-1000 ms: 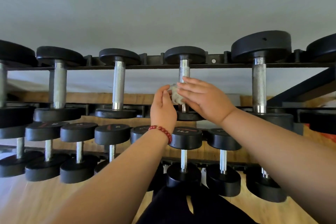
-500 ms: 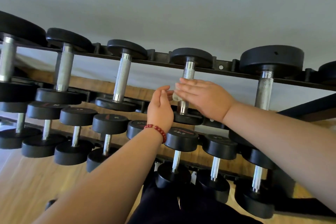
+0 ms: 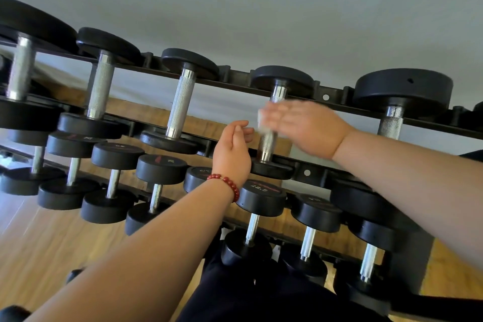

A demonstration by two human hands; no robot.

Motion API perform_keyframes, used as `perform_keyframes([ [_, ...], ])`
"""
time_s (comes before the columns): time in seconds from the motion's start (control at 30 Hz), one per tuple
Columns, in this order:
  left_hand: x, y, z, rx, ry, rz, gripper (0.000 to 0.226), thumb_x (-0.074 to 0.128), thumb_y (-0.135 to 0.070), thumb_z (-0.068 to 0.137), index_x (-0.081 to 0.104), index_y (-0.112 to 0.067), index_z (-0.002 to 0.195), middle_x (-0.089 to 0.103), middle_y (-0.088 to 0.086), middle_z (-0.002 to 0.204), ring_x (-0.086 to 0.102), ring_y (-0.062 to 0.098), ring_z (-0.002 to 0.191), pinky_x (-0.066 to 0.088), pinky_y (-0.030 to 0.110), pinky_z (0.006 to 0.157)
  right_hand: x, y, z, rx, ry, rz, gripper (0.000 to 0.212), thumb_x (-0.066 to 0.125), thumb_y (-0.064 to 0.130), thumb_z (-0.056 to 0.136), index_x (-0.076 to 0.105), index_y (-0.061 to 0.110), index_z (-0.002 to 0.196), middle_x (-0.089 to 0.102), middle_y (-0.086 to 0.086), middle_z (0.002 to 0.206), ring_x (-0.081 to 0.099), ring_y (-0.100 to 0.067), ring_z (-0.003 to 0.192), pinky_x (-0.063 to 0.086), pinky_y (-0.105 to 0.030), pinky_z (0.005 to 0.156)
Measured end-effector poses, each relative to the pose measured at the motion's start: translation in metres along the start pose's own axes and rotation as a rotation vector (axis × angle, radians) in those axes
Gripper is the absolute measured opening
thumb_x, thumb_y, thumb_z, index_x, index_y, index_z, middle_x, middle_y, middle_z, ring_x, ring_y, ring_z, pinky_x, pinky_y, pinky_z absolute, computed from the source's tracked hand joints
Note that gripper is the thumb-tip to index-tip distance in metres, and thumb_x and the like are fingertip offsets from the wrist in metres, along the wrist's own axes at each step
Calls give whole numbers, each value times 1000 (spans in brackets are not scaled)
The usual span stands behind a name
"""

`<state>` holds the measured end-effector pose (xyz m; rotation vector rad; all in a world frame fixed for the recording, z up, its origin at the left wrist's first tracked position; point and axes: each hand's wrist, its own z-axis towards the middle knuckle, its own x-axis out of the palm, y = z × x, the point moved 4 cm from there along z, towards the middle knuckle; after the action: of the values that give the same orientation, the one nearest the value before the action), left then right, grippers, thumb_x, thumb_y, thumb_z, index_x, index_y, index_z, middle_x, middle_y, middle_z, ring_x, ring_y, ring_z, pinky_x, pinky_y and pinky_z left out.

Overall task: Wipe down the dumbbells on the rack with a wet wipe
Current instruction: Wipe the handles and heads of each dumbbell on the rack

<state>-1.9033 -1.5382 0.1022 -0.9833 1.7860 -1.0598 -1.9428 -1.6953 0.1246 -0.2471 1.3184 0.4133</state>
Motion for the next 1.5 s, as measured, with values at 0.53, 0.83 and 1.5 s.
perform_keyframes([
  [0.53,1,2,0,35,-18,-48,23,37,-20,103,59,-22,111,67,-6,103,64,5,97,52,35,95,10,25,-11,-80,76,18,41,38,11,94,63,7,126,61,-12,132,55,-31,126,40,-47,106],
  [0.83,0,3,2,24,-7,-49,26,35,-20,104,59,-20,113,67,-5,105,63,6,99,51,35,95,15,26,-10,-30,18,51,37,41,9,94,66,4,121,64,-14,128,57,-31,124,42,-45,106],
  [1.5,-1,1,1,27,-2,-28,27,34,-19,104,59,-23,111,67,-7,102,62,5,98,50,35,96,11,17,-11,16,28,-37,42,36,8,94,61,2,127,59,-16,133,54,-32,126,38,-41,104],
])
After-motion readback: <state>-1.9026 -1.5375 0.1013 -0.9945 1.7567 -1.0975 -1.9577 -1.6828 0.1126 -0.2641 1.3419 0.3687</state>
